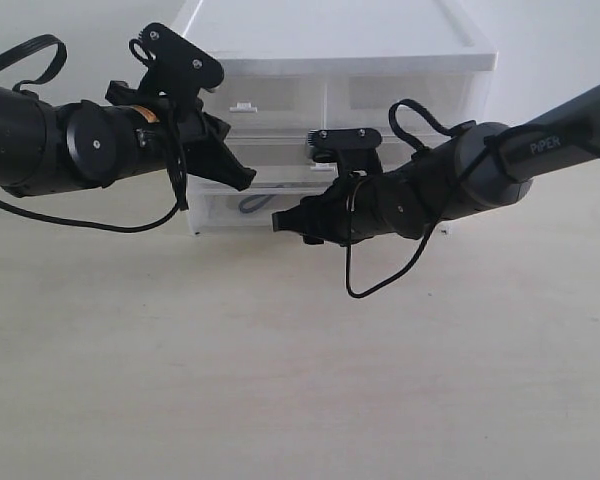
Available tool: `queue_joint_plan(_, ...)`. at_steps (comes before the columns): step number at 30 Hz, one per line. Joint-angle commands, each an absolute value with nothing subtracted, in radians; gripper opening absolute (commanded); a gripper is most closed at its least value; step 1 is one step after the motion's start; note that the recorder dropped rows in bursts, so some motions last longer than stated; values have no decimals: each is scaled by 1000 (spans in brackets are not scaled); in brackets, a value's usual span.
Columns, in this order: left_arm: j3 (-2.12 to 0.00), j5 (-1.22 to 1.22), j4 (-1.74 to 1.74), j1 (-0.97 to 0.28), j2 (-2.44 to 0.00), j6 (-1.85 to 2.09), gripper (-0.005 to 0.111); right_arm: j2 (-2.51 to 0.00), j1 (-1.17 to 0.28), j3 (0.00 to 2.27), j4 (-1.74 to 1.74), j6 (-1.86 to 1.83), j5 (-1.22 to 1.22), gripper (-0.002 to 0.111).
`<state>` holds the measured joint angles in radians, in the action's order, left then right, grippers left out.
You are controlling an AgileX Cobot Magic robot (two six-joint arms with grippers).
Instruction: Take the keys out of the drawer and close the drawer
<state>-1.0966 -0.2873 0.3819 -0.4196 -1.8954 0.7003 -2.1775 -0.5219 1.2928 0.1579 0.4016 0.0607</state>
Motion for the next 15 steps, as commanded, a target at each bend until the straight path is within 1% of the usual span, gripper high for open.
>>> queue_joint_plan(1,-1120,-649,453,-371,-1915,693,4,-2174,-510,1308,141,391,129,46)
queue_joint_plan(4,-1120,-649,453,-371,-1915,693,4,-2174,-499,1308,141,387,131,45)
queue_joint_plan(9,-1120,-649,453,-371,-1915,693,4,-2174,-499,1308,141,380,131,36)
queue_joint_plan(15,-1120,-649,453,-371,-1915,693,4,-2174,-499,1308,141,317,104,2)
